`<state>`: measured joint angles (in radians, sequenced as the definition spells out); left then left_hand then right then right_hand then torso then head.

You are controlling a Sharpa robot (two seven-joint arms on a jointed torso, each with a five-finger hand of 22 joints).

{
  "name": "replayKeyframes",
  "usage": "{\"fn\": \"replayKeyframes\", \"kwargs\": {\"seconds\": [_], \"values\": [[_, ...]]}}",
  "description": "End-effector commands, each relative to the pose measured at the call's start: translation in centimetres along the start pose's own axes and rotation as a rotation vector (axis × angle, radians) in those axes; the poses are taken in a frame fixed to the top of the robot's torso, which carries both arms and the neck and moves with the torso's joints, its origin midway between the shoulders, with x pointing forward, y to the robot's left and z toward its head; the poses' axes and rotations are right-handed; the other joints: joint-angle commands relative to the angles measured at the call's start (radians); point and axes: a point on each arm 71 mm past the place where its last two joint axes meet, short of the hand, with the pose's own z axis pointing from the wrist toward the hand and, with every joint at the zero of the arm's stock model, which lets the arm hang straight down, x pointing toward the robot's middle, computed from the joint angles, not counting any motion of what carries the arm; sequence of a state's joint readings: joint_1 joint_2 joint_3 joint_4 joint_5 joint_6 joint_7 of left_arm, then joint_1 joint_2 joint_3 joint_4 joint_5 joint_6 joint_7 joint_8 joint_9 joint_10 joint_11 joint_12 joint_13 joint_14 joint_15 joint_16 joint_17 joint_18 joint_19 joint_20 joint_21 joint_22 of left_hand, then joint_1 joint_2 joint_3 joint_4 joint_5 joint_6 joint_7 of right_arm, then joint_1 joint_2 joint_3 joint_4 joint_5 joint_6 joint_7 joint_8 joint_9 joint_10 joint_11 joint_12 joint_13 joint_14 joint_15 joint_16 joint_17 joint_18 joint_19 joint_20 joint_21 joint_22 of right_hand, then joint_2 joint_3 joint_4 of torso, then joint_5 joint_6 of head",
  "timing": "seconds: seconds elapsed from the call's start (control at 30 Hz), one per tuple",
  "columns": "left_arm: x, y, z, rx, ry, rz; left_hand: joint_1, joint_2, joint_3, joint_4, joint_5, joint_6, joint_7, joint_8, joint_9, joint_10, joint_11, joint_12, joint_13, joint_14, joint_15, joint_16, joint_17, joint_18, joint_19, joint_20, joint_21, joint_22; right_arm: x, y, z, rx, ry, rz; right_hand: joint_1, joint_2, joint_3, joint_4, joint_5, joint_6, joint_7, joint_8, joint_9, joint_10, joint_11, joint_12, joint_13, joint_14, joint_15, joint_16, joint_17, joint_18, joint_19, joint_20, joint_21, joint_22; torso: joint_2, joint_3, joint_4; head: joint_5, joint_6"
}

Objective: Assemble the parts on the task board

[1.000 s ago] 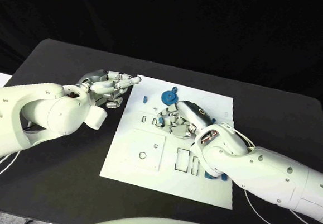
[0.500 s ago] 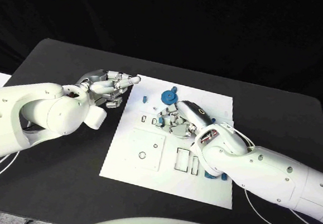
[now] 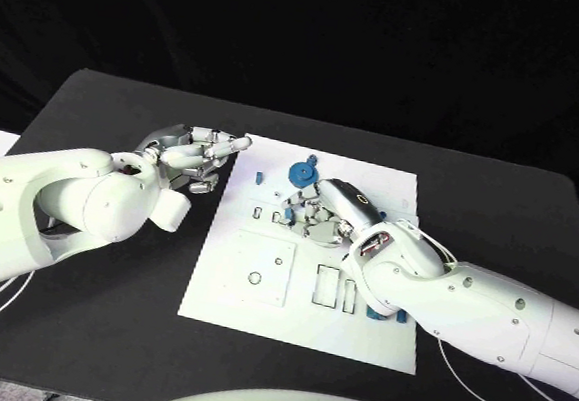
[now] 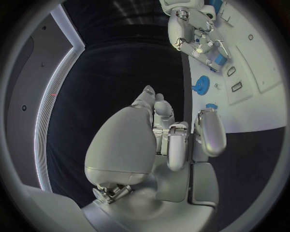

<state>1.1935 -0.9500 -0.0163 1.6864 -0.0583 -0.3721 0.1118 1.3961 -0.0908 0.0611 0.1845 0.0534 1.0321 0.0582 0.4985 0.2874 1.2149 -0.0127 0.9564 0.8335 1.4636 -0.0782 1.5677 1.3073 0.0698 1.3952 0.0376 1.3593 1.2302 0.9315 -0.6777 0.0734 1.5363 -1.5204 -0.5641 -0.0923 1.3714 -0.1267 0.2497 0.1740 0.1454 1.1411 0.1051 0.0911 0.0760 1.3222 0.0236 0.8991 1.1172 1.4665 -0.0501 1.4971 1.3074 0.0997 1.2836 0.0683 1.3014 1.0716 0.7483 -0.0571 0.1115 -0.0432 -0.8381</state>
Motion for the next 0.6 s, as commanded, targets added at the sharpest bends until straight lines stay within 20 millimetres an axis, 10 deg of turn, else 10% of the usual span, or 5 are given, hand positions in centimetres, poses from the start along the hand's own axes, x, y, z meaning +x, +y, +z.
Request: {"fn": "replayKeyframes", "kwargs": {"seconds": [0.03,0.6], "values": [[0.25,-0.1,0.02,0.008,0.02,0.002,-0.007,0.002,0.006,0.0,0.001,-0.007,0.001,0.004,-0.001,-0.006,0.0,-0.006,-0.001,0.107,0.006,0.003,0.263,0.007,-0.005,0.001,-0.003,0.001,0.07,0.03,-0.02,-0.003,0.007,0.004,0.003,-0.009,-0.003,0.0,0.003,-0.008,0.003,-0.006,-0.001,-0.007,-0.001,-0.006,-0.003,0.075,0.006,-0.007,0.142,0.002,-0.006,-0.001,-0.007,-0.001,0.0,0.0,-0.0005,0.0,0.0],[0.23,-0.1,0.03,0.008,0.02,0.005,-0.007,0.002,0.006,0.0,0.001,-0.007,0.001,0.004,-0.001,-0.006,0.0,-0.006,-0.001,0.107,0.006,0.003,0.263,0.007,-0.005,0.001,-0.003,0.001,0.11,-0.09,-0.01,0.009,0.015,0.045,0.012,-0.014,0.004,0.011,0.003,-0.029,0.011,-0.018,-0.003,-0.109,0.005,-0.344,-0.257,0.067,0.011,-0.036,0.108,0.007,-0.021,0.004,-0.028,-0.028,0.0,-0.0002,-0.0002,0.001,-0.002]]}}
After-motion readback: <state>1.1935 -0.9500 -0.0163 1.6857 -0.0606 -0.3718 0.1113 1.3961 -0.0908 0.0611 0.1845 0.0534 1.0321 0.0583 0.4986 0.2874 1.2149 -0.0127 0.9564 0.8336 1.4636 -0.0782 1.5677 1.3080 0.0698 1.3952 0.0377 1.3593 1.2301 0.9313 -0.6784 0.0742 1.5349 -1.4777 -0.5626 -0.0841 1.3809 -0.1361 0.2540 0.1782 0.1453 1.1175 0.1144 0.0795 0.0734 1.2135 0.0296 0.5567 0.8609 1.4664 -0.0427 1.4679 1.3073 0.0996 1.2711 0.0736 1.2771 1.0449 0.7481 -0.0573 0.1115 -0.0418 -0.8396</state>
